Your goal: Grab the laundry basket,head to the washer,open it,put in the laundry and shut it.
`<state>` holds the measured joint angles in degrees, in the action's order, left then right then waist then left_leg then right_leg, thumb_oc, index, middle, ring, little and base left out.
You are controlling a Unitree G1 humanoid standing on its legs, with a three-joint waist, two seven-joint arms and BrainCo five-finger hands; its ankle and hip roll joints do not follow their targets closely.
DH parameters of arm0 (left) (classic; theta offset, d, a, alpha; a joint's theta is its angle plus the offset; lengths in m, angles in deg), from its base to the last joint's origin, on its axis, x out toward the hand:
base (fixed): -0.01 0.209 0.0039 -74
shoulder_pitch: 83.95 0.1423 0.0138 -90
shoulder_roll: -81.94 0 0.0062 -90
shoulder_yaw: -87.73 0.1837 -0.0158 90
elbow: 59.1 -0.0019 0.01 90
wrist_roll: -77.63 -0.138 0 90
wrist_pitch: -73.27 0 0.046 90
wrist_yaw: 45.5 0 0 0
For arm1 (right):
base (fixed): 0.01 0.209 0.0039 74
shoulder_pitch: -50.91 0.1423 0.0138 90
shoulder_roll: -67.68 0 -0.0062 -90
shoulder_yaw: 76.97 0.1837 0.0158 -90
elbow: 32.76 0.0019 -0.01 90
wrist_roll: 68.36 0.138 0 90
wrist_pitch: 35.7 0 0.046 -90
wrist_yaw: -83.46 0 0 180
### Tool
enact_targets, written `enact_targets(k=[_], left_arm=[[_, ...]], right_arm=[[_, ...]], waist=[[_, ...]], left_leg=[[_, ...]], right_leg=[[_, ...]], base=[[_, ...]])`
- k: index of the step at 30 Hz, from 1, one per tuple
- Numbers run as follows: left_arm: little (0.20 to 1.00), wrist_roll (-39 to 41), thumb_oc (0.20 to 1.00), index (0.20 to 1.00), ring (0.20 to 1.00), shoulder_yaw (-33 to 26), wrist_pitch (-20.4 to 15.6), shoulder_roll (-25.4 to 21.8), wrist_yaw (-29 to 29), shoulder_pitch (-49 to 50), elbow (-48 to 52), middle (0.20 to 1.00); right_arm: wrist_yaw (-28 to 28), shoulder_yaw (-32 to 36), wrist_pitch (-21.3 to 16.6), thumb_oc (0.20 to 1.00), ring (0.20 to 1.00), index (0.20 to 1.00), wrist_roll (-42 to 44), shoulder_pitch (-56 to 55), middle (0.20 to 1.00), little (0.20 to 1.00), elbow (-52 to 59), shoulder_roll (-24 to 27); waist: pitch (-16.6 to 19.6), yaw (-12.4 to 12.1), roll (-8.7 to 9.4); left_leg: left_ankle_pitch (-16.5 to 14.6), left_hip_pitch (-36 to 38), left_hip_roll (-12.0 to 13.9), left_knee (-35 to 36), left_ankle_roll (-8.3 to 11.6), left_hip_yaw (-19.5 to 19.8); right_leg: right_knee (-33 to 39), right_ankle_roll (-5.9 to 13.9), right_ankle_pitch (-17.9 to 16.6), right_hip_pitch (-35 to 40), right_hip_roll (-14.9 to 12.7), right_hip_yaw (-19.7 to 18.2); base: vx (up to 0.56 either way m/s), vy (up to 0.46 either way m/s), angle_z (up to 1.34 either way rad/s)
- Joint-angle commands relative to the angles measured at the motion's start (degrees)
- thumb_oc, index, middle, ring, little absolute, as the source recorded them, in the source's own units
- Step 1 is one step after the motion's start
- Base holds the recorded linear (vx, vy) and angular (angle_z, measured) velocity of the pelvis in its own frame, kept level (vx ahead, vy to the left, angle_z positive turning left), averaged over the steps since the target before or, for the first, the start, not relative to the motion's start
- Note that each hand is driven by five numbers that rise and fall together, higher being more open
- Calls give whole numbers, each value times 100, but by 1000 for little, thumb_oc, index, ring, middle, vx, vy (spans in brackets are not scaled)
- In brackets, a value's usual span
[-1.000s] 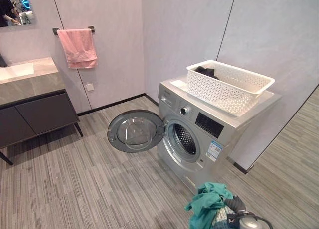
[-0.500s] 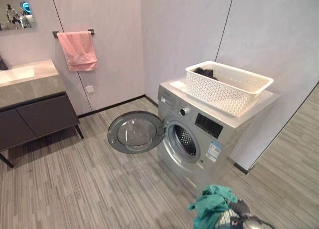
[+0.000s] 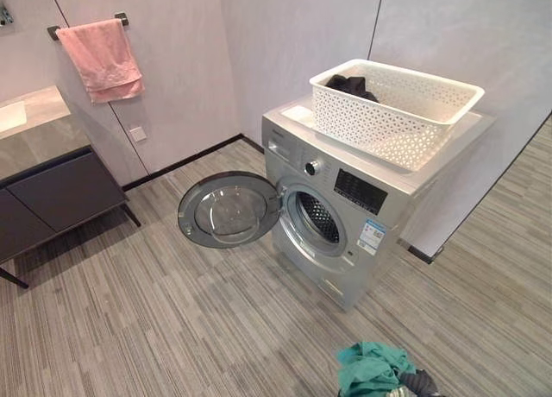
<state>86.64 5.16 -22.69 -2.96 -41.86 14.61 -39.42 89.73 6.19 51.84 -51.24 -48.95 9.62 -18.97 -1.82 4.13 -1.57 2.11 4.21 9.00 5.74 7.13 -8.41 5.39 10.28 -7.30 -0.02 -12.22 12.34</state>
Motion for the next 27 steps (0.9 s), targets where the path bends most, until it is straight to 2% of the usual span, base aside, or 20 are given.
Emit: enact_targets(k=[1,3,5,6,7,8,9,10,11,13,14,15,16,17,19,21,22,23,26,27], left_arm=[[1000,89,1000,1000,1000,-27,-118,-178,59,-390,-29,1000],[1000,175,1000,1000,1000,-19,-111,-241,84,-458,-1,1000],[1000,208,1000,1000,1000,-28,-111,-274,92,-477,6,1000],[1000,255,1000,1000,1000,-78,-105,-320,105,-488,-8,1000],[1000,255,1000,1000,1000,-78,-105,-322,105,-489,-8,1000],[1000,370,1000,1000,1000,-128,-111,-358,115,-484,17,1000],[1000,370,1000,1000,1000,-128,-111,-358,115,-484,17,1000],[1000,466,1000,1000,1000,-178,-80,-413,123,-480,82,1000],[1000,501,1000,1000,1000,-180,-64,-442,130,-503,137,1000],[1000,501,1000,1000,1000,-181,-64,-442,130,-503,137,1000],[1000,554,1000,1000,1000,-112,-51,-465,158,-510,396,1000],[1000,604,1000,1000,1000,-74,-73,-449,168,-521,492,1000],[1000,604,1000,1000,1000,-74,-71,-449,168,-521,494,1000],[1000,630,1000,1000,1000,-16,-84,-433,173,-554,571,1000],[1000,642,1000,1000,1000,56,-113,-429,187,-602,617,1000],[1000,738,1000,1000,1000,96,-134,-447,198,-609,708,1000],[1000,790,1000,1000,1000,110,-164,-440,216,-614,674,1000],[1000,795,1000,1000,1000,104,-173,-435,216,-603,656,1000],[1000,712,1000,1000,1000,21,-188,-419,159,-519,524,1000],[1000,632,1000,1000,1000,-14,-161,-416,139,-468,458,1000]], right_arm=[[22,182,-253,200,200,200,-108,522,200,200,357,-1],[3,98,-272,200,200,200,-65,594,200,200,434,15],[-1,48,-282,200,200,200,-39,611,200,200,446,4],[-29,-66,-293,200,200,200,-25,620,200,200,467,-20],[-29,-66,-294,200,200,200,-25,621,200,200,467,-22],[-39,-226,-311,200,200,200,-19,668,200,200,475,-40],[-39,-226,-311,200,200,200,-19,668,200,200,474,-40],[-69,-409,-316,200,200,200,-48,725,200,200,533,-49],[-71,-464,-337,200,200,200,-13,723,200,200,613,-41],[-71,-464,-337,200,200,200,-13,723,200,200,613,-41],[-51,-596,-321,200,200,200,18,720,200,200,610,-39],[-36,-609,-309,200,200,200,21,734,200,200,607,-23],[-37,-608,-309,200,200,200,21,734,200,200,606,-23],[-34,-616,-314,200,200,200,44,788,200,200,638,0],[-6,-623,-327,200,200,200,52,867,200,200,648,27],[9,-655,-361,200,200,200,76,945,200,200,647,38],[11,-673,-392,200,200,200,81,1002,200,200,573,-5],[5,-676,-397,200,200,200,64,1001,200,200,561,-18],[-94,-646,-357,200,200,200,-5,993,200,200,476,-26],[-117,-586,-320,200,200,200,-29,923,200,200,507,-105]], waist=[[-428,-79,62],[-482,-66,43],[-480,-70,60],[-485,-105,65],[-473,-101,69],[-520,-176,102],[-519,-172,100],[-656,-336,189],[-763,-404,261],[-757,-393,256],[-949,-453,357],[-1006,-472,369],[-1013,-473,371],[-1059,-475,402],[-1095,-504,431],[-1129,-650,396],[-1134,-740,354],[-1120,-757,340],[-1008,-794,244],[-937,-812,245]], left_leg=[[-1063,731,-8,-74,-84,-303],[-963,698,208,-108,-13,-307],[-939,615,293,-219,19,-277],[-946,524,488,-505,67,-235],[-940,505,484,-506,66,-230],[-689,310,719,-1040,94,-139],[-691,305,723,-1045,96,-134],[-118,-152,838,-2020,44,269],[31,-500,841,-2641,-60,511],[24,-521,845,-2659,-59,528],[51,-942,1059,-3369,-254,437],[-158,-1045,1009,-3200,-256,313],[-165,-1035,1005,-3200,-262,308],[-332,-1293,892,-3038,-251,270],[-384,-1554,805,-2394,-171,212],[61,-1771,616,-1469,-6,554],[378,-2000,550,-697,76,1010],[430,-2010,559,-475,113,1143],[443,-2073,671,-555,138,950],[416,-2181,568,-1064,92,828]], right_leg=[[-1048,16,378,-956,-427,339],[-1443,-104,692,-1107,-307,215],[-1552,-159,796,-1154,-252,182],[-1719,-315,1068,-1122,-84,184],[-1709,-316,1059,-1132,-88,188],[-1754,-506,1270,-1006,158,230],[-1753,-507,1270,-1005,159,235],[-1642,-741,1391,-756,462,234],[-1609,-872,1444,-654,565,226],[-1609,-874,1445,-657,567,238],[-1503,-1023,1727,-277,791,355],[-1445,-1009,1750,-188,780,403],[-1445,-1005,1751,-180,775,401],[-1349,-967,1752,-114,733,435],[-1310,-916,1813,-90,694,419],[-1347,-893,1905,-2,733,337],[-1423,-862,1978,45,770,239],[-1459,-820,2041,110,768,156],[-1461,-669,2202,462,694,3],[-1511,-572,2163,652,488,-68]], base=[[30,-82,3],[49,-143,2],[59,-194,0],[70,-223,6],[130,-336,18],[66,-180,28],[114,-420,40],[58,-362,33],[57,-362,20],[94,-190,16],[240,-263,43],[241,-259,61],[100,6,62],[70,41,41],[132,94,19],[271,207,26],[377,292,53],[271,227,48],[564,422,-42],[297,254,-47]])
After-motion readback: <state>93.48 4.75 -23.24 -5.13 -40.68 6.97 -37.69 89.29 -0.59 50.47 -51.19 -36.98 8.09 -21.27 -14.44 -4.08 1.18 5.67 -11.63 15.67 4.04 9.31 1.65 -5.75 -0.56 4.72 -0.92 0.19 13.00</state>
